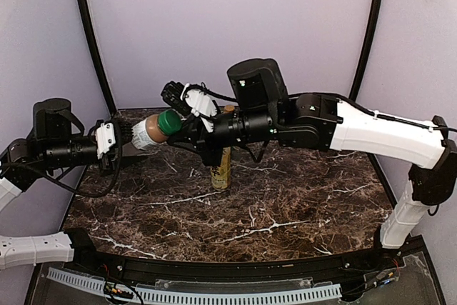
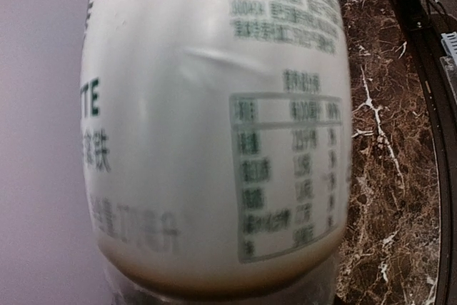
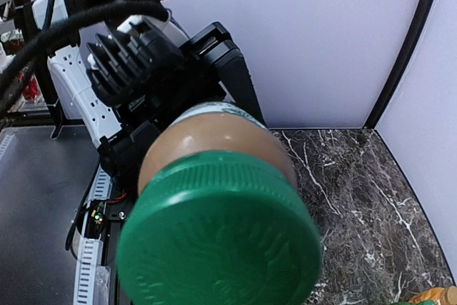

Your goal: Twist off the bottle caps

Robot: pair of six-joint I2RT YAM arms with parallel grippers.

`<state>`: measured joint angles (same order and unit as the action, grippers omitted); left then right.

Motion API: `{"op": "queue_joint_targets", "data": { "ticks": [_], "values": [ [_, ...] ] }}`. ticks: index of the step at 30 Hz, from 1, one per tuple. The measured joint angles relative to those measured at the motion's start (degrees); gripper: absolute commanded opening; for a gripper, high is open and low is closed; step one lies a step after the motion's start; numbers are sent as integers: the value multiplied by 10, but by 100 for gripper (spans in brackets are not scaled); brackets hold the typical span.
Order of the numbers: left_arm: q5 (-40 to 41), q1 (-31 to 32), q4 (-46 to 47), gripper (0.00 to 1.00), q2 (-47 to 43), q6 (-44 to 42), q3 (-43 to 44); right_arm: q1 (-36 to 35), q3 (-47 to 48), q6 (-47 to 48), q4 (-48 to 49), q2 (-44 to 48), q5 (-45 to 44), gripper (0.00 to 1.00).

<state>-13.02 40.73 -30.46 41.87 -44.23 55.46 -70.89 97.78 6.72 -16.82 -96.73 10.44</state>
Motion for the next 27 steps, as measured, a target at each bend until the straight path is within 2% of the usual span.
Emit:
{"op": "queue_joint_targets", "data": {
  "ticks": [5,8,13,14,17,22,27],
  "values": [
    [-56,10,-9,10,15,43,0,-4,-31,36,10,9,-6,1],
    [-64,15,-2,10,20,66,-1,-4,-49,33,20,24,-16,23],
    [-22,19,44,10,17,75,-10,-3,-61,-3,29,58,-24,69],
    [-1,19,60,10,16,71,-16,-3,-61,-14,34,65,-25,76],
    [68,19,110,10,14,41,-37,0,-55,-72,43,78,-25,89],
    [185,20,197,10,15,-28,-62,28,-20,-221,50,70,-31,89],
    [255,20,277,10,16,-105,-83,60,18,-355,56,41,-51,88]
  ]
}}
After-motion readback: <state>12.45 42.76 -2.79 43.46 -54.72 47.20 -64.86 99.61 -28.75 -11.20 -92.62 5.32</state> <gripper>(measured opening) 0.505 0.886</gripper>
